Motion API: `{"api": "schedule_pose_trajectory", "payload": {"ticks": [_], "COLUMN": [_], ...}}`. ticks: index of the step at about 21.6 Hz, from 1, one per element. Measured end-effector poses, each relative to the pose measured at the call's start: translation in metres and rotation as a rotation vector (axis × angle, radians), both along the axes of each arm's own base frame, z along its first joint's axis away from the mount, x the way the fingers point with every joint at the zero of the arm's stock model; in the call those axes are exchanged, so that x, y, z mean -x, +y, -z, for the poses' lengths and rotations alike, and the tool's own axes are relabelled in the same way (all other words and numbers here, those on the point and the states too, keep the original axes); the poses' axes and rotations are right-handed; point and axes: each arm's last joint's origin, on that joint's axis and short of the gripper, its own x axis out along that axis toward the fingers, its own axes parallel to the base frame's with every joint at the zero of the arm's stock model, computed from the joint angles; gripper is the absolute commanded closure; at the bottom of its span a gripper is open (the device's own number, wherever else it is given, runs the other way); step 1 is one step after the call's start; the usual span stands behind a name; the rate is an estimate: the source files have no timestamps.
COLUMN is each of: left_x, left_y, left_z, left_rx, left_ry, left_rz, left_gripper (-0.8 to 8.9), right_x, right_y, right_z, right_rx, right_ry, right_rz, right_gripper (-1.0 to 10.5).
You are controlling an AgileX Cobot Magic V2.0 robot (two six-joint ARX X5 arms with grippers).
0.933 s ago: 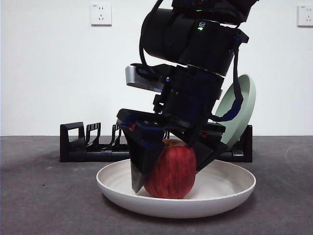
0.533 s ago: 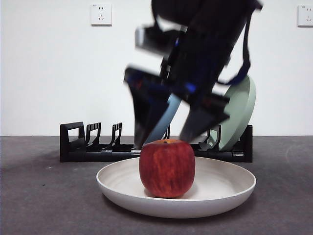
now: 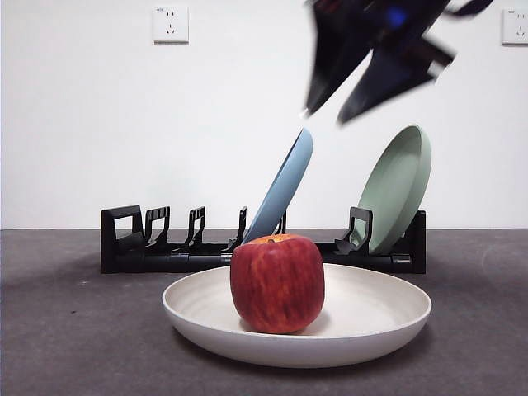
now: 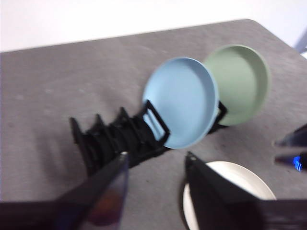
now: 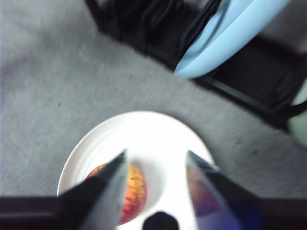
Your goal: Take the yellow plate from the plate rack,put the plate on the table,take the apple from the table,put the apple in the plate
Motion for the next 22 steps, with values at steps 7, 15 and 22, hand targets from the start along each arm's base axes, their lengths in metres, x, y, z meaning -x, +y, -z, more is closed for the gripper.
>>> {"api": "schedule_pose_trajectory", "payload": {"ticks": [7, 15, 22], "left_x": [-0.021, -0.013, 0.026], "left_y": [-0.005, -0.006, -0.004], "left_z": [0.018, 0.017, 0.092], "left_rx": [-0.044, -0.11, -0.076], "left_ry": [0.106, -0.127, -0.195], "left_rz": [0.082, -0.09, -0.179], "left_gripper": [8.22, 8.22, 8.22], "right_x": [0.016, 0.026, 0.056], "right_y": [-0.059, -0.092, -0.104], "right_z": [-0.044, -0.058, -0.015], "right_rx": [-0.083, -0.073, -0.188], "right_ry": [-0.146, -0.298, -0.356], "right_rz": [0.157, 0.333, 0.374], "right_gripper": [9.6, 9.6, 9.6]}}
